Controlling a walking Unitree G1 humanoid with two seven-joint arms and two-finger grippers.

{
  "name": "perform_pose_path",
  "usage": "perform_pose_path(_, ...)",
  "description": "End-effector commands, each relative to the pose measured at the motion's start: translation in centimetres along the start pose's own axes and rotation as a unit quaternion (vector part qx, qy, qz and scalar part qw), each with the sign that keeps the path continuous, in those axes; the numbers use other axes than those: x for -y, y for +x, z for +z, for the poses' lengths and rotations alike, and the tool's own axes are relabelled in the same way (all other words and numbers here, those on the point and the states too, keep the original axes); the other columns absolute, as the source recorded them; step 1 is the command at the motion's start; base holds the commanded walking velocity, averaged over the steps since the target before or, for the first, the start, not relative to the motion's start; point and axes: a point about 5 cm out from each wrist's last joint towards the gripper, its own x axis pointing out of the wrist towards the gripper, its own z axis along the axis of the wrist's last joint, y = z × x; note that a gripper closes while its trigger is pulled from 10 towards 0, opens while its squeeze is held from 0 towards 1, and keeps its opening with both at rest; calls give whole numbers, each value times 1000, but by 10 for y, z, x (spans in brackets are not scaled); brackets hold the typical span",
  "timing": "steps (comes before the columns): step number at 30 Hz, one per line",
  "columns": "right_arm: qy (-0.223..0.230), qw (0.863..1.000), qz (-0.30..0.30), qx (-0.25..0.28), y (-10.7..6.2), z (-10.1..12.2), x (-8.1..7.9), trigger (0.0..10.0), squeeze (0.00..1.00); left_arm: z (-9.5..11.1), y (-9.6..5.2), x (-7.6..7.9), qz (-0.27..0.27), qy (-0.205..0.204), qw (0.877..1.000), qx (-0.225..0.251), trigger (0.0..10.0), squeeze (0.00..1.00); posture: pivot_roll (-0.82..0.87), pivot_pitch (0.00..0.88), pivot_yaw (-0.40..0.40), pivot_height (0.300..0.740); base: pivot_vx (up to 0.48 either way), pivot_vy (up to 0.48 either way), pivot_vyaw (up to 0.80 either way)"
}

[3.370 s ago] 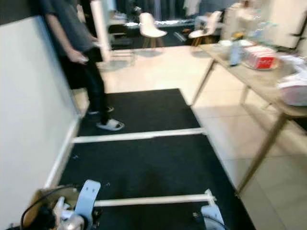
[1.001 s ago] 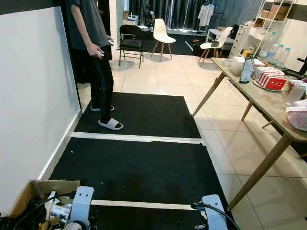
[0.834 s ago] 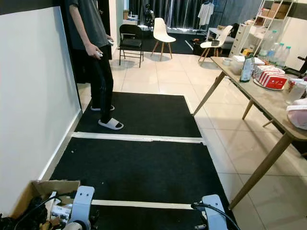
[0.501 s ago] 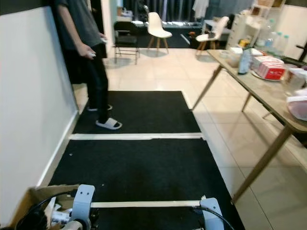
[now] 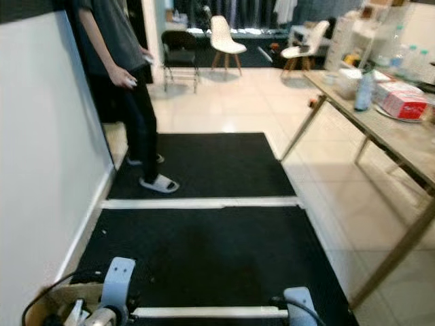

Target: Restocking fridge

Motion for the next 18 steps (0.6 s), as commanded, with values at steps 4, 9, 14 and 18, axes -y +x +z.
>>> perform_pose_path(4, -2, 1000, -2, 5, 0, 2, 1, 10000, 0, -3, 0, 2, -5, 4, 1000, -6, 10000, 0, -103, 25, 14, 726, 337, 0, 0)
perform_pose_path(9, 0, 1000, -2, 1, 0, 1, 2, 10000, 0, -3, 0, 2, -5, 6, 1000, -8, 10000, 0, -103, 24, 14, 726, 337, 0, -243)
perform_pose_path(14, -1, 1000, -2, 2, 1, 3, 3, 10000, 0, -2, 0, 1, -5, 7, 1000, -6, 10000, 0, -102, 23, 10, 726, 337, 0, -761)
perform_pose_path(18, -1, 1000, -3, 3, 1, 5, 3, 10000, 0, -1, 0, 1, -5, 8, 1000, -6, 10000, 0, -102, 25, 8, 726, 337, 0, -800)
